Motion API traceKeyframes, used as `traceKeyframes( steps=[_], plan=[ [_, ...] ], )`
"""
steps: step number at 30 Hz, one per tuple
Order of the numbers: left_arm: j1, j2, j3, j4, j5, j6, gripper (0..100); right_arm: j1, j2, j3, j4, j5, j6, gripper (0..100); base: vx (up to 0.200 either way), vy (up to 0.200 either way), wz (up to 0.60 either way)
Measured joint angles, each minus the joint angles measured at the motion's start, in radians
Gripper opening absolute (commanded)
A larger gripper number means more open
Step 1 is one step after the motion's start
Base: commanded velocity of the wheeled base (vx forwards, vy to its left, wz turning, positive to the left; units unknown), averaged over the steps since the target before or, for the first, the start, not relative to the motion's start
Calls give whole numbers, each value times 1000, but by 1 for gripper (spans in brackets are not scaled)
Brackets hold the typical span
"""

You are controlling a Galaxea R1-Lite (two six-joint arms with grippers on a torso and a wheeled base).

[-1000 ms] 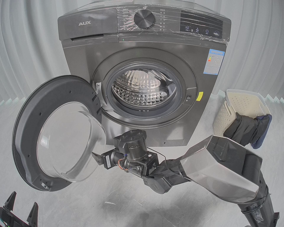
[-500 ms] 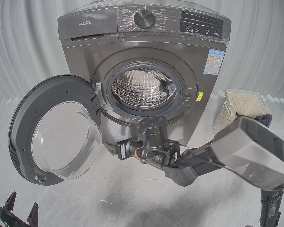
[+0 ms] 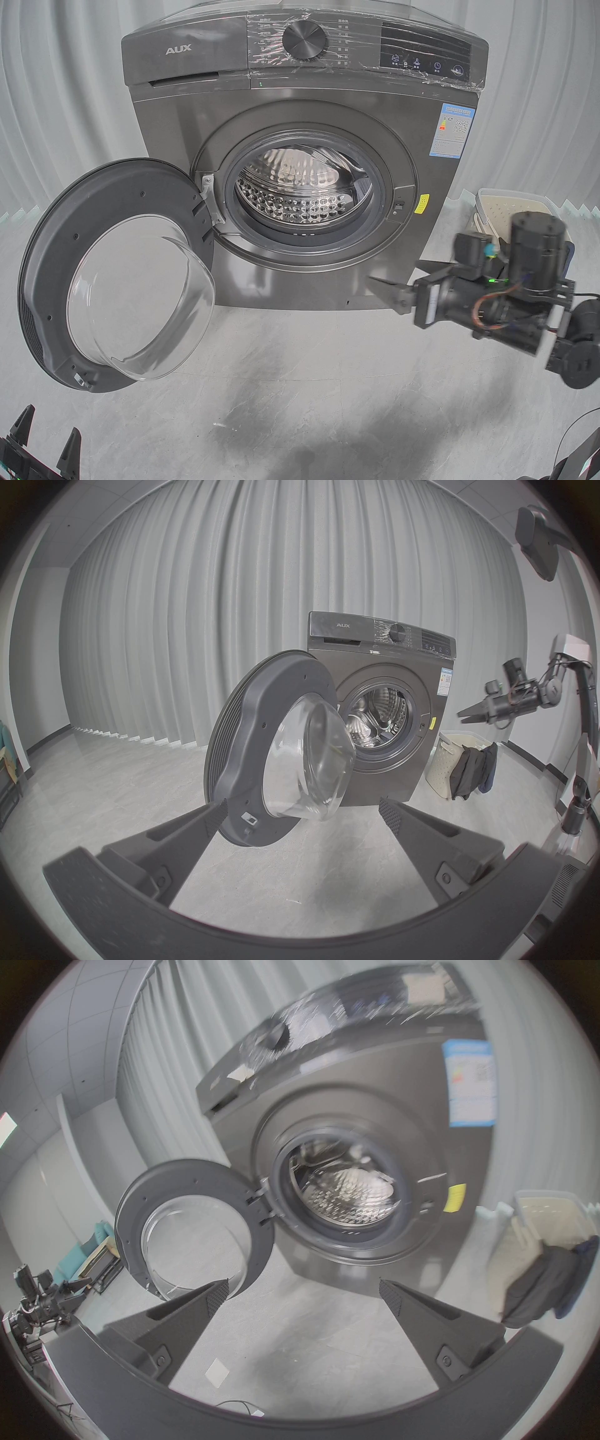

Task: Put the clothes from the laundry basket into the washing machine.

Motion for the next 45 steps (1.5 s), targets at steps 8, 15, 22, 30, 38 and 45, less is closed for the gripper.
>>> traceKeyframes(
  steps=[8, 15, 22, 30, 38, 45],
  plan=[
    [-1, 0, 0, 0, 0, 1, 100, -164, -395, 307, 5, 0, -54, 100, 0, 0, 0],
    [0, 0, 0, 0, 0, 1, 100, -367, -722, 568, 15, 5, -100, 100, 0, 0, 0],
    [0, 0, 0, 0, 0, 1, 100, -480, -1016, 670, 157, 14, -112, 100, 0, 0, 0],
    [0, 0, 0, 0, 0, 1, 100, -597, -1336, 690, 461, 87, -128, 100, 0, 0, 0],
    [0, 0, 0, 0, 0, 0, 100, -658, -1551, 691, 697, 90, -142, 100, 0, 0, 0],
    [0, 0, 0, 1, 0, 1, 100, -669, -1601, 691, 724, 63, -159, 100, 0, -114, 0]
  ],
)
